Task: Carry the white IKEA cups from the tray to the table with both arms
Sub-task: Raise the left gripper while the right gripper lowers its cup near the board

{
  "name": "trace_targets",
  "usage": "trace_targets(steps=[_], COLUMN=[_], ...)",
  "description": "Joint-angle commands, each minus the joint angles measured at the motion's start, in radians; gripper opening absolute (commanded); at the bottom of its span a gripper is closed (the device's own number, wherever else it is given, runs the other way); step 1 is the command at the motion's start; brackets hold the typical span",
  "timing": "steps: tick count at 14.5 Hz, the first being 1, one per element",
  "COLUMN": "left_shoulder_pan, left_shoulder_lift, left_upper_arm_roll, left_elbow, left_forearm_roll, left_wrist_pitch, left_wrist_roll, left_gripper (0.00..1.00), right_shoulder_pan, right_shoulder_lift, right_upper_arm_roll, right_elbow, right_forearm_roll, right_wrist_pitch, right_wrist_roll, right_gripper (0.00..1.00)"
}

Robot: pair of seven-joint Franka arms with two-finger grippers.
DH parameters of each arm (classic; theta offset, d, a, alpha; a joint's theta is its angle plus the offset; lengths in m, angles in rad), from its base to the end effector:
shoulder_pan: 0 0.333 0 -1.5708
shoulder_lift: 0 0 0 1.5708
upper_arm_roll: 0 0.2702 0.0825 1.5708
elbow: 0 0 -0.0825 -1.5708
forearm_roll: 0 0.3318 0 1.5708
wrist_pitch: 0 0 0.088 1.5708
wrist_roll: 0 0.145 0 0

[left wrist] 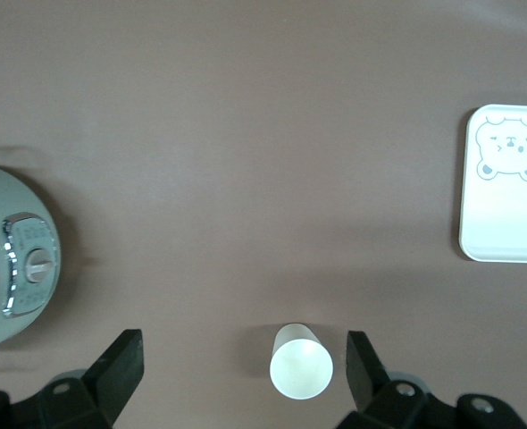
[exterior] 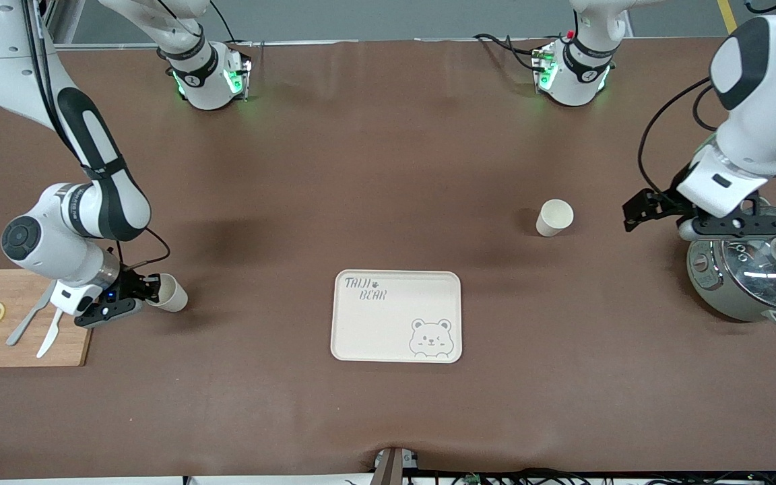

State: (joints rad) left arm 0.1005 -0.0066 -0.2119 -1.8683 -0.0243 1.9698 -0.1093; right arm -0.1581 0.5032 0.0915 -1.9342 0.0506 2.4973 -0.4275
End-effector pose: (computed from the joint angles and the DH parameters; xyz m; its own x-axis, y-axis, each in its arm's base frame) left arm 0.5219 -0.0610 0.4529 0.9945 0.0078 0.1046 0.0043 -0.9994 0.0335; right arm 0.5759 -0.0379 0.1922 0.9498 0.3009 0.0856 0.3054 -0.9512 -0.0454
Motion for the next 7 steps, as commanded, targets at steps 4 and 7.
trace_targets(steps=[4,7], left_shoulder_pan=[-0.068,-0.214], left_shoulder_lift=[0.039,0.043], left_upper_arm_roll=[0.054,0.197], left_elbow=[0.179,0.184], left_forearm_roll=[-0.006,-0.006], left_wrist_pitch=[-0.167,-0.183], left_wrist_roll=[0.014,-0.003], left_gripper=[1.0,1.0], right_shoulder_pan=[-0.015,-0.014], right_shoulder_lift=[-0.006,-0.005], right_upper_arm_roll=[0.013,0.013], right_elbow=[-0.011,-0.011], right_forearm_roll=[-0.012,-0.012], right_wrist_pitch=[0.012,0.012], right_wrist_roll=[-0.011,-0.011], right_gripper=[0.0,0.0])
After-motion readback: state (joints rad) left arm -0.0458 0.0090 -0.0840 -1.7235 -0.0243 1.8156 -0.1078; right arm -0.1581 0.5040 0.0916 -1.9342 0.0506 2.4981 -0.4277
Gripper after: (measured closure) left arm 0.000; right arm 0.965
